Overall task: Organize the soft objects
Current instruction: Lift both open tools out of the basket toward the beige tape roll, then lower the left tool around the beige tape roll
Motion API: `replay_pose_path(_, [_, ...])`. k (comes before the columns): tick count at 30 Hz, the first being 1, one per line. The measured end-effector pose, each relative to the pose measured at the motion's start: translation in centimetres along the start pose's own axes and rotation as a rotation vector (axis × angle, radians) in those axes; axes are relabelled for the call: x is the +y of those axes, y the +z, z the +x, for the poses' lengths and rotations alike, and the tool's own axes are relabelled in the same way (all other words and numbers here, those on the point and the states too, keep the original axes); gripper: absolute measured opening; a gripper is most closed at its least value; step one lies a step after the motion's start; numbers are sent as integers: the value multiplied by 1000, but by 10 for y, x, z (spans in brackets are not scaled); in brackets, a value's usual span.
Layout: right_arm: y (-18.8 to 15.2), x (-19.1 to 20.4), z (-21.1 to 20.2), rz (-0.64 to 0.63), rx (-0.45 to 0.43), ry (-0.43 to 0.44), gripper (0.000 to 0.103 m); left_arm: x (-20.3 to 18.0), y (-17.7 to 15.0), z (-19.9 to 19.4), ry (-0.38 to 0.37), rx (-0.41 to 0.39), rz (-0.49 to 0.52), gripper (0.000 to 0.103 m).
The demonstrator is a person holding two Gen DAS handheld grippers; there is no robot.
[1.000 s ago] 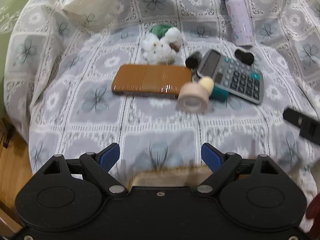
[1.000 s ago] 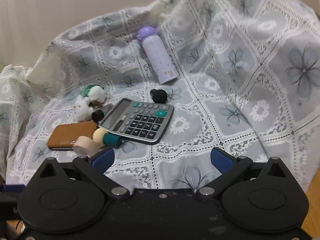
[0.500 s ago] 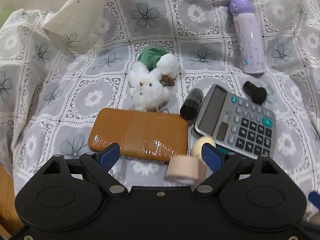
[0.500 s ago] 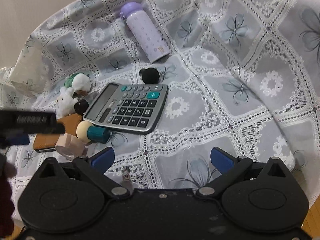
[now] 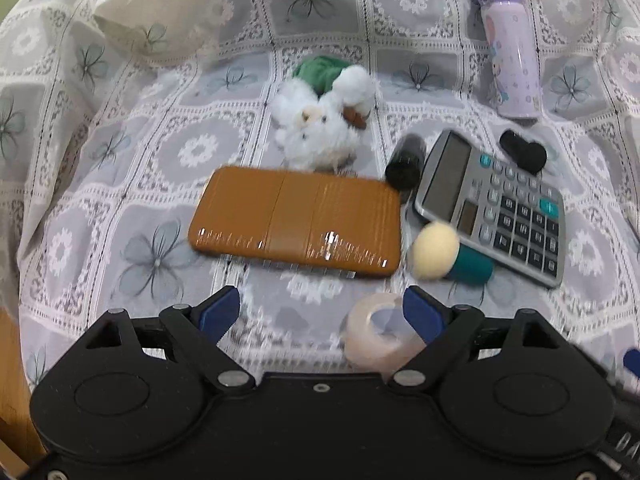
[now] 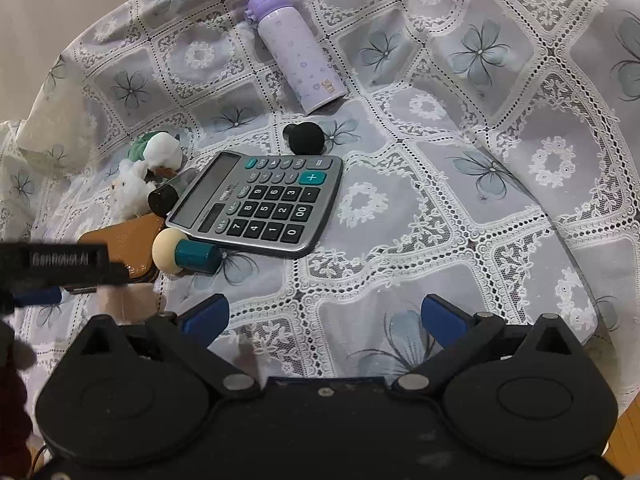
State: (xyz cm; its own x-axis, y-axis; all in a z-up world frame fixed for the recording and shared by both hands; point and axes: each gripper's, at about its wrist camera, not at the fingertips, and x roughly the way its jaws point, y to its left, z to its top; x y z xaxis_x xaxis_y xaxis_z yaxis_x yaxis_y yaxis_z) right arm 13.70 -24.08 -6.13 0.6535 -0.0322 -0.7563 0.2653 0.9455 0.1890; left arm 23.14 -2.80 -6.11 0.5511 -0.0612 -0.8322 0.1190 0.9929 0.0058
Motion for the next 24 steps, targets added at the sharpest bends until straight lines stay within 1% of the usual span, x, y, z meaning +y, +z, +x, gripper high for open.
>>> replay_pose_path(4, [-1, 5, -2, -10, -2, 3, 103, 7, -6, -1, 5, -3, -5, 86])
replay_pose_path(7, [0, 4, -5, -11, -7, 2, 103, 12, -9, -8, -8, -23, -13, 86])
replay_pose_path(10, [-1, 2, -9, -4, -14, -9, 103, 11, -15, -16, -22, -51, 12, 86])
replay_pose_path(14, [-2, -3, -10, 10, -3, -24, 103, 6, -20, -18, -71, -55, 38, 89])
replay_pose_path(18, [-4, -5, -10, 10, 8, -31, 103, -4, -20, -12, -105, -57, 56, 89])
replay_pose_path(21, [-3, -5, -12, 8, 7, -34, 103, -7, -17, -4, -129, -36, 51, 88])
replay_pose_path(22, [-3, -5, -12, 9, 6, -34, 103, -6, -16, 0, -140, -27, 45, 86])
replay_pose_path(23, [-2, -5, -13, 9, 6, -33, 103, -6, -16, 2, -145, -21, 42, 75])
replay_pose_path(24, [-2, -4, -13, 7, 5, -33, 103, -5, -16, 4, -153, -8, 41, 61])
